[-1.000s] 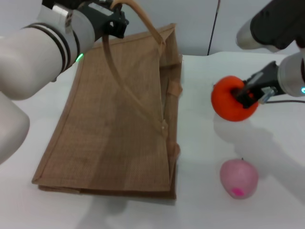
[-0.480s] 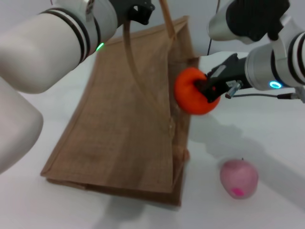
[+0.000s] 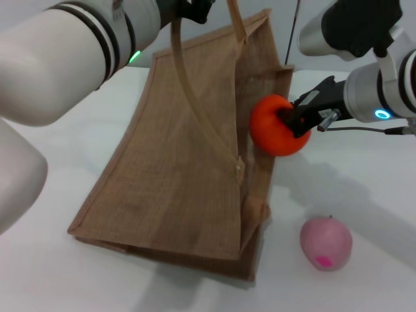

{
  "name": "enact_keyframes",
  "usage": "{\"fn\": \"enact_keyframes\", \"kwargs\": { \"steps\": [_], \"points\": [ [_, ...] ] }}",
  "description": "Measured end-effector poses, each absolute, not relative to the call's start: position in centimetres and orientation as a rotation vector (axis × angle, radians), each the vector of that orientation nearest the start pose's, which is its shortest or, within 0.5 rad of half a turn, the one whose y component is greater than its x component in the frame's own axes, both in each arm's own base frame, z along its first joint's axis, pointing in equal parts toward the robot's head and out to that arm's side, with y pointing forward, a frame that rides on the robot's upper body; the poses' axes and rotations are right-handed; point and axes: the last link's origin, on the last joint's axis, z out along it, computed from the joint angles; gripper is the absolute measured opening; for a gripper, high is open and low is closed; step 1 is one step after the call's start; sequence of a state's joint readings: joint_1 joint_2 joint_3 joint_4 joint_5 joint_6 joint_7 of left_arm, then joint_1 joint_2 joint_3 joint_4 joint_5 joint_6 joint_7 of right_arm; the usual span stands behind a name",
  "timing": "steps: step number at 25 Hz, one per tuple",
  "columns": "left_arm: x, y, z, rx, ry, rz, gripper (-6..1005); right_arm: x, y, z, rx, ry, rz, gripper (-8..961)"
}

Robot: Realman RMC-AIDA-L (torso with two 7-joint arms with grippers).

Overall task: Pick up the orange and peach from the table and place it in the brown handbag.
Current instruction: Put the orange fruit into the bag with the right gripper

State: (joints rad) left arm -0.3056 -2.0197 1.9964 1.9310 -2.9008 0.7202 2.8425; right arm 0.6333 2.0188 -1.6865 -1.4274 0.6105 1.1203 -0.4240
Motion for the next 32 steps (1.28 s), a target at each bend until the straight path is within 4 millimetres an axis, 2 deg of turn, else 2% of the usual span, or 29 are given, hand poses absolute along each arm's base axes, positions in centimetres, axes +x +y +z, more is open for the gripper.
{"fn": "enact_keyframes", "kwargs": {
  "steps": [11, 24, 31, 32],
  "points": [
    [-4.6, 33.9, 3.9, -1.932, -0.294, -0.372, 121, 8.7, 38.2, -3.5, -2.599, 0.462, -0.022, 63],
    [-3.5, 33.4, 3.4, -1.955, -0.266, -0.391, 121, 9.9, 40.0, -5.5, -2.633, 0.489, 0.043, 67],
    [-3.1, 33.4, 3.4, -1.955, -0.249, -0.396, 121, 8.7, 40.4, -6.3, -2.671, 0.448, 0.075, 69],
    [-3.0, 33.3, 3.4, -1.956, -0.246, -0.397, 121, 8.5, 40.5, -6.4, -2.669, 0.435, 0.093, 112]
  ]
}}
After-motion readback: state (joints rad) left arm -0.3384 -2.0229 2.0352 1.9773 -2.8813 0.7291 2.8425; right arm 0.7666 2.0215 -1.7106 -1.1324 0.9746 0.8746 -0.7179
